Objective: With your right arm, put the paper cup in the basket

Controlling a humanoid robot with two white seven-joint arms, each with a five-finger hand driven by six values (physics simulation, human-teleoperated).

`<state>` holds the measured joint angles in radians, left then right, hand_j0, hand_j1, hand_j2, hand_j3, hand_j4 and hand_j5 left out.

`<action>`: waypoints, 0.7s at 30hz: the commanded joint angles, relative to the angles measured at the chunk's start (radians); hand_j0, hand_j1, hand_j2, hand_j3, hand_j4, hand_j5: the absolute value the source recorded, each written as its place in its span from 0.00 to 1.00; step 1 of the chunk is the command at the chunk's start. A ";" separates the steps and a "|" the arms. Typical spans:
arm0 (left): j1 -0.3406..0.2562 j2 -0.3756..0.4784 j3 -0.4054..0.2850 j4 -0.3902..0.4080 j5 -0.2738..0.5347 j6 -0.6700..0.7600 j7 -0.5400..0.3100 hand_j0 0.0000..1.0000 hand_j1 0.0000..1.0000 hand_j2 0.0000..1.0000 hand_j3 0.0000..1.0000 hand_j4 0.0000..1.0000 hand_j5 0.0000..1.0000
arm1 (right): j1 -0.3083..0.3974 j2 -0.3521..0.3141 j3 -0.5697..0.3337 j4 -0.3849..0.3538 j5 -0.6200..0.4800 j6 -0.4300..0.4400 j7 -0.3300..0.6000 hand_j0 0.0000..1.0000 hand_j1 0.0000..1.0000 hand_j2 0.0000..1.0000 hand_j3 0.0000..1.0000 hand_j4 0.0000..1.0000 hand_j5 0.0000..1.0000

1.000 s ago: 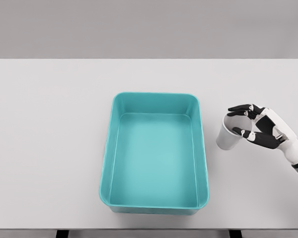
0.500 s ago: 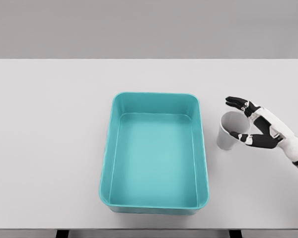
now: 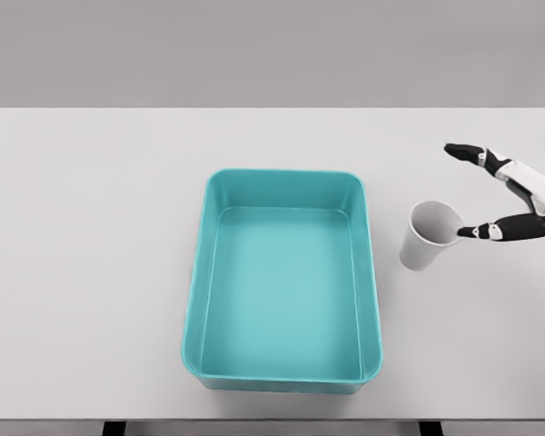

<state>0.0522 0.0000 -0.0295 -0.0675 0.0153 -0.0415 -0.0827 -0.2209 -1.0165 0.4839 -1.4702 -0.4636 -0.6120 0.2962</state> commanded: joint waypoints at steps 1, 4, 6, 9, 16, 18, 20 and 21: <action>0.000 0.000 0.000 0.000 0.000 0.000 0.000 1.00 1.00 1.00 1.00 1.00 1.00 | 0.000 -0.016 -0.001 0.005 -0.001 0.001 0.000 1.00 1.00 1.00 1.00 1.00 1.00; 0.000 0.000 0.000 0.000 0.000 0.000 0.000 1.00 1.00 1.00 1.00 1.00 1.00 | 0.018 -0.014 -0.001 0.008 -0.001 0.001 0.000 1.00 1.00 1.00 1.00 1.00 1.00; 0.000 0.000 0.000 0.000 0.000 0.000 0.000 1.00 1.00 1.00 1.00 1.00 1.00 | 0.034 -0.013 0.001 0.010 -0.001 0.001 -0.002 1.00 1.00 1.00 1.00 1.00 1.00; 0.000 0.000 0.000 0.000 0.000 0.000 0.000 1.00 1.00 1.00 1.00 1.00 1.00 | 0.052 -0.008 0.001 0.013 -0.003 0.001 0.000 1.00 1.00 1.00 1.00 1.00 1.00; 0.000 0.000 0.000 0.000 0.000 0.000 0.000 1.00 1.00 1.00 1.00 1.00 1.00 | 0.069 0.032 0.008 0.087 0.000 0.001 0.000 1.00 1.00 1.00 1.00 1.00 1.00; 0.000 0.000 0.000 0.000 0.000 0.000 0.000 1.00 1.00 1.00 1.00 1.00 1.00 | 0.067 0.055 0.027 0.117 0.000 0.001 0.000 1.00 1.00 1.00 1.00 1.00 1.00; 0.000 0.000 0.000 0.000 0.000 0.000 0.000 1.00 1.00 1.00 1.00 1.00 1.00 | 0.067 0.072 0.039 0.131 0.000 0.001 -0.002 1.00 1.00 1.00 1.00 1.00 1.00; 0.000 0.000 0.000 0.000 0.000 0.000 0.000 1.00 1.00 1.00 1.00 1.00 1.00 | 0.067 0.079 0.041 0.133 0.000 0.001 -0.002 1.00 1.00 1.00 1.00 1.00 1.00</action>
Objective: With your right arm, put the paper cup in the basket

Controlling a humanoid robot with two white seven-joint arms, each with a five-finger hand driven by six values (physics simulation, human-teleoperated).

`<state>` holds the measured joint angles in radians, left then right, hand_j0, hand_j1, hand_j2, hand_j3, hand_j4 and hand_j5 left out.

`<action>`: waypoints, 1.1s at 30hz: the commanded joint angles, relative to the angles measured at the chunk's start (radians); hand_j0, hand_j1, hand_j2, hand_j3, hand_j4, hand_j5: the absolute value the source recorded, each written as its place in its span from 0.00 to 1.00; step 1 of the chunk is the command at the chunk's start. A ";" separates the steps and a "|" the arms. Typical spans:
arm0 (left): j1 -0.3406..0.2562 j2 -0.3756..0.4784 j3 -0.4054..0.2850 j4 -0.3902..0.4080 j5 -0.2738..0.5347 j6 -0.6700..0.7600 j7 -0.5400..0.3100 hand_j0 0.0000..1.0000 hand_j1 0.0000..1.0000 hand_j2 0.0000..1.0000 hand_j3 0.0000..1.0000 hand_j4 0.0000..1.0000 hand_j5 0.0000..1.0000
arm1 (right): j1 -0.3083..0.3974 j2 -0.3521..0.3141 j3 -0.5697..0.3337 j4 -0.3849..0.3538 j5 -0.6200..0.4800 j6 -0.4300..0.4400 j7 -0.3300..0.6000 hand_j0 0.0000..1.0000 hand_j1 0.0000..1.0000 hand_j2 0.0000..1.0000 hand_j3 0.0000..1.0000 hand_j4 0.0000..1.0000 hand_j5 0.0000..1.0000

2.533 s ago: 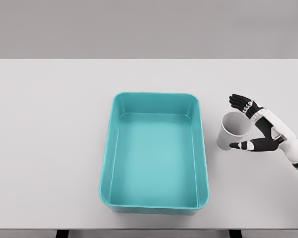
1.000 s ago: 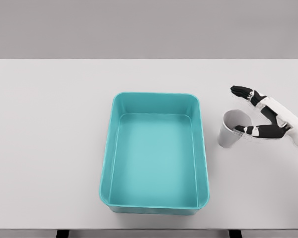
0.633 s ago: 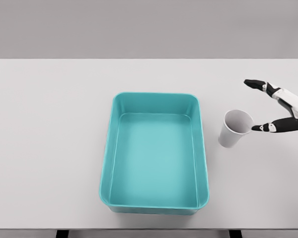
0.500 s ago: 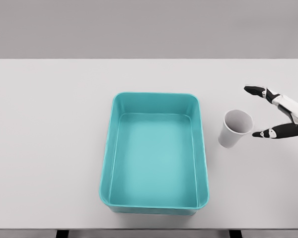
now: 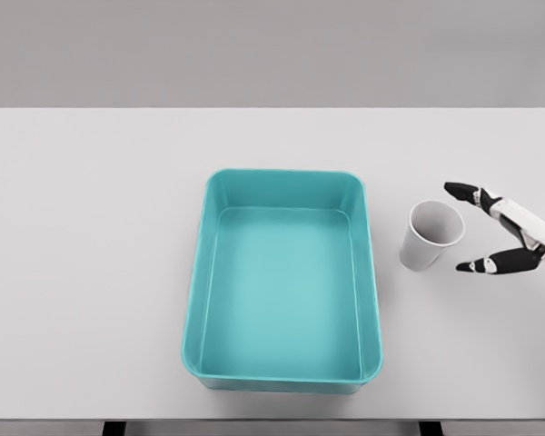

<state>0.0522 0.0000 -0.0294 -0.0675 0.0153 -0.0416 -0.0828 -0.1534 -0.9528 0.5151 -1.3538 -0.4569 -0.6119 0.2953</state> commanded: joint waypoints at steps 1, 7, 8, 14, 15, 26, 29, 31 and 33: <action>0.000 0.000 0.000 0.000 0.000 0.000 -0.002 1.00 1.00 1.00 1.00 1.00 1.00 | 0.000 0.023 0.011 0.016 -0.006 0.001 -0.001 1.00 1.00 1.00 1.00 1.00 1.00; 0.000 0.000 0.000 0.000 0.000 0.000 0.000 1.00 1.00 1.00 1.00 1.00 1.00 | -0.005 0.048 0.023 0.030 -0.008 0.001 -0.001 1.00 1.00 1.00 1.00 1.00 1.00; 0.000 0.000 0.000 0.000 0.000 -0.001 0.000 1.00 1.00 1.00 1.00 1.00 1.00 | -0.006 0.054 0.023 0.030 -0.008 0.001 -0.001 1.00 1.00 1.00 1.00 1.00 1.00; 0.000 0.000 0.000 0.000 0.000 0.000 0.000 1.00 1.00 1.00 1.00 1.00 1.00 | -0.009 0.074 0.031 0.036 -0.009 0.001 -0.001 1.00 1.00 1.00 1.00 1.00 1.00; 0.000 0.000 0.000 0.000 0.000 0.000 0.000 1.00 1.00 1.00 1.00 1.00 1.00 | -0.011 0.077 0.033 0.036 -0.009 0.001 -0.001 1.00 1.00 1.00 1.00 1.00 1.00; 0.000 0.000 0.000 0.000 0.000 0.000 0.000 1.00 1.00 1.00 1.00 1.00 1.00 | -0.032 0.111 0.043 0.030 -0.017 0.001 -0.002 1.00 1.00 1.00 1.00 1.00 1.00; 0.000 0.000 0.000 0.000 0.000 -0.001 0.000 1.00 1.00 1.00 1.00 1.00 1.00 | -0.032 0.111 0.043 0.027 -0.019 0.001 -0.002 1.00 1.00 1.00 1.00 1.00 1.00; 0.000 0.000 0.000 0.000 0.000 0.000 0.000 1.00 1.00 1.00 1.00 1.00 1.00 | -0.032 0.111 0.043 0.024 -0.025 0.001 -0.002 1.00 1.00 1.00 1.00 1.00 1.00; 0.000 0.000 0.000 0.000 0.000 0.000 0.000 1.00 1.00 1.00 1.00 1.00 1.00 | -0.032 0.111 0.045 0.018 -0.025 0.001 -0.002 1.00 1.00 1.00 1.00 1.00 1.00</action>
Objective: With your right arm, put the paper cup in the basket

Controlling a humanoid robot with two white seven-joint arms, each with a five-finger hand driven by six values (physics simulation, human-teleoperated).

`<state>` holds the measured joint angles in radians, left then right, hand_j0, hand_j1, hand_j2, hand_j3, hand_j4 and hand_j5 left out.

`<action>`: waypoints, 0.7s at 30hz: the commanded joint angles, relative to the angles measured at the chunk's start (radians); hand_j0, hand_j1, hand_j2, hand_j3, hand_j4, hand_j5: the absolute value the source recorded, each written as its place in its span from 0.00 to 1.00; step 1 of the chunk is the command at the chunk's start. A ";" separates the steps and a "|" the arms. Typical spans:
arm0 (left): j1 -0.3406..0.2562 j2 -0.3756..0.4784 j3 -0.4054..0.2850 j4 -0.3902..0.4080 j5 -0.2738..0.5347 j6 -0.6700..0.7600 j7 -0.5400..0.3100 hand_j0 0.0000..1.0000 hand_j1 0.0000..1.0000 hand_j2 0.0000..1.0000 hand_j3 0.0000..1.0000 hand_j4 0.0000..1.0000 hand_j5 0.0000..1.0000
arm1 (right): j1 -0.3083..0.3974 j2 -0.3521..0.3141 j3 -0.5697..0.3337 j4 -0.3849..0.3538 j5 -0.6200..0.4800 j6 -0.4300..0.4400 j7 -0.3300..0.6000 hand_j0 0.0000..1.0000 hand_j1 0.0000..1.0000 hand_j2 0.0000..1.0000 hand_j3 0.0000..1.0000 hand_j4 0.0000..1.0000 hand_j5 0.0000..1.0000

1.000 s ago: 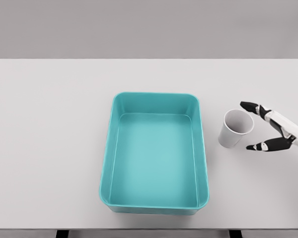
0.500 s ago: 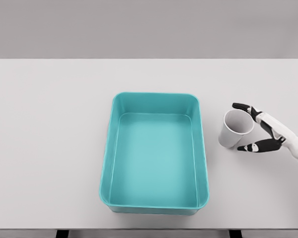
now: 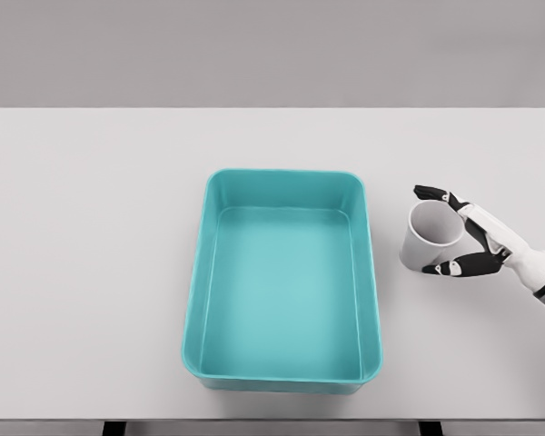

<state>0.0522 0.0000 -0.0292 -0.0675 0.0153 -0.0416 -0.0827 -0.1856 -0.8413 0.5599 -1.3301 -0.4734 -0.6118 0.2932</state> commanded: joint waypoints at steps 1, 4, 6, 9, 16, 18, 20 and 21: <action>0.000 0.000 0.000 0.000 0.000 0.000 0.000 1.00 1.00 1.00 1.00 1.00 1.00 | 0.000 -0.001 0.000 -0.006 -0.008 0.001 0.000 1.00 1.00 1.00 1.00 1.00 1.00; 0.000 0.000 -0.001 0.000 0.000 0.000 0.000 1.00 1.00 1.00 1.00 1.00 1.00 | 0.000 0.001 0.000 -0.011 -0.010 0.001 0.000 1.00 1.00 1.00 1.00 1.00 1.00; 0.000 0.000 0.000 0.000 0.000 -0.001 0.000 1.00 1.00 1.00 1.00 1.00 1.00 | 0.000 0.007 0.000 -0.011 -0.010 0.001 0.000 1.00 1.00 1.00 1.00 1.00 1.00; 0.000 0.000 0.000 0.000 0.000 0.000 0.000 1.00 1.00 1.00 1.00 1.00 1.00 | 0.000 0.007 0.000 -0.011 -0.011 0.001 0.000 0.87 0.87 0.87 0.87 0.87 0.87; 0.000 0.000 0.000 0.000 0.000 0.000 0.000 1.00 1.00 1.00 1.00 1.00 1.00 | -0.014 0.004 -0.002 -0.011 -0.022 0.001 0.000 0.55 0.55 0.55 0.55 0.55 0.55; 0.000 0.000 0.000 0.000 0.000 0.000 0.000 1.00 1.00 1.00 1.00 1.00 1.00 | -0.017 -0.001 -0.002 -0.011 -0.022 0.001 0.000 0.54 0.54 0.54 0.54 0.54 0.54; 0.000 0.000 0.000 0.000 0.000 -0.001 0.000 1.00 1.00 1.00 1.00 1.00 1.00 | -0.026 -0.002 -0.002 -0.012 -0.022 0.001 0.000 0.54 0.54 0.54 0.54 0.54 0.54; 0.000 0.000 0.000 0.000 0.000 0.000 0.000 1.00 1.00 1.00 1.00 1.00 1.00 | -0.031 -0.002 -0.002 -0.014 -0.022 0.001 0.000 0.54 0.54 0.54 0.54 0.54 0.54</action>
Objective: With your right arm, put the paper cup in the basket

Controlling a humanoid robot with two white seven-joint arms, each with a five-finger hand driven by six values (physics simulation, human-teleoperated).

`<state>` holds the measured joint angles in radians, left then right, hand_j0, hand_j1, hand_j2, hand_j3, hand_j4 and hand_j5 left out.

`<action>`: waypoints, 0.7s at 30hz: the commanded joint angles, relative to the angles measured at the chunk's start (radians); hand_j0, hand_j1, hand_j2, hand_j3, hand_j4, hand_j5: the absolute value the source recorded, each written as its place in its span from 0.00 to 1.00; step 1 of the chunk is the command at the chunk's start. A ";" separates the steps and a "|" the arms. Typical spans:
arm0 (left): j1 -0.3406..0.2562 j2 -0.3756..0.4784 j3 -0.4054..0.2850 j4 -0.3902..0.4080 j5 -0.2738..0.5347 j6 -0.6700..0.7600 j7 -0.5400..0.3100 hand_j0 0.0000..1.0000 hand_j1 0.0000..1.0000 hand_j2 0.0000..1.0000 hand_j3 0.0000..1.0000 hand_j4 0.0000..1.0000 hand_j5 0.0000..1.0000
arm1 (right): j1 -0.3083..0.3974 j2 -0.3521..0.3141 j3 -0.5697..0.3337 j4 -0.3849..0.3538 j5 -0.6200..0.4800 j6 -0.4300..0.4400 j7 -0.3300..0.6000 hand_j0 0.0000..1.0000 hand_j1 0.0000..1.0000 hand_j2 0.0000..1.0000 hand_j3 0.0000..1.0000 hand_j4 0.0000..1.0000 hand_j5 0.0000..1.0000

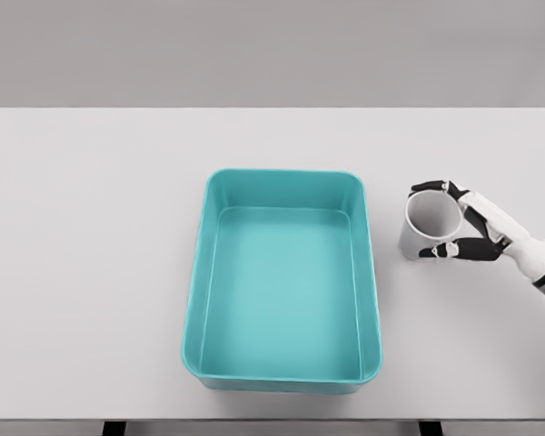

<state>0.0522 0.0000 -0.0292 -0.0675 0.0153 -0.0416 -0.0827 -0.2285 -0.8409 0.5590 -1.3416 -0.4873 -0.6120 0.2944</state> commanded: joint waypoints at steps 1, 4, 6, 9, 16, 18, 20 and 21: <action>0.000 0.000 0.000 0.000 0.000 0.000 0.000 1.00 1.00 1.00 1.00 1.00 1.00 | 0.000 -0.003 -0.001 -0.004 -0.007 0.001 -0.001 0.54 0.54 0.54 0.54 0.54 0.54; 0.000 0.000 -0.001 0.000 0.000 0.000 0.000 1.00 1.00 1.00 1.00 1.00 1.00 | -0.052 -0.006 0.001 -0.016 -0.001 0.001 0.000 0.54 0.54 0.54 0.54 0.54 0.54; 0.000 0.000 0.000 0.000 0.000 0.000 0.000 1.00 1.00 1.00 1.00 1.00 1.00 | -0.072 -0.007 0.001 -0.042 0.003 0.001 0.000 0.54 0.54 0.54 0.54 0.54 0.54; 0.000 0.000 0.000 0.000 0.000 0.000 0.000 1.00 1.00 1.00 1.00 1.00 1.00 | -0.098 -0.010 0.001 -0.068 0.007 0.001 0.000 0.54 0.54 0.54 0.54 0.54 0.54; 0.000 0.000 -0.001 0.000 0.000 0.000 0.000 1.00 1.00 1.00 1.00 1.00 1.00 | -0.152 -0.010 0.001 -0.143 0.027 0.001 0.000 0.54 0.54 0.54 0.54 0.54 0.54; 0.000 0.000 0.000 0.000 0.000 0.000 0.000 1.00 1.00 1.00 1.00 1.00 1.00 | -0.166 -0.010 0.001 -0.166 0.036 0.001 0.002 0.54 0.54 0.54 0.54 0.54 0.54; 0.000 0.000 0.000 0.000 0.000 0.000 0.000 1.00 1.00 1.00 1.00 1.00 1.00 | -0.189 -0.006 0.001 -0.179 0.053 0.001 0.000 0.54 0.54 0.54 0.54 0.54 0.54; 0.000 0.000 0.000 0.000 0.000 0.000 0.000 1.00 1.00 1.00 1.00 1.00 1.00 | -0.195 -0.004 0.001 -0.188 0.056 0.001 0.000 0.54 0.54 0.54 0.54 0.54 0.54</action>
<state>0.0522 0.0000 -0.0293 -0.0675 0.0153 -0.0416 -0.0827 -0.4280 -0.8471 0.5604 -1.5077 -0.4356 -0.6118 0.2955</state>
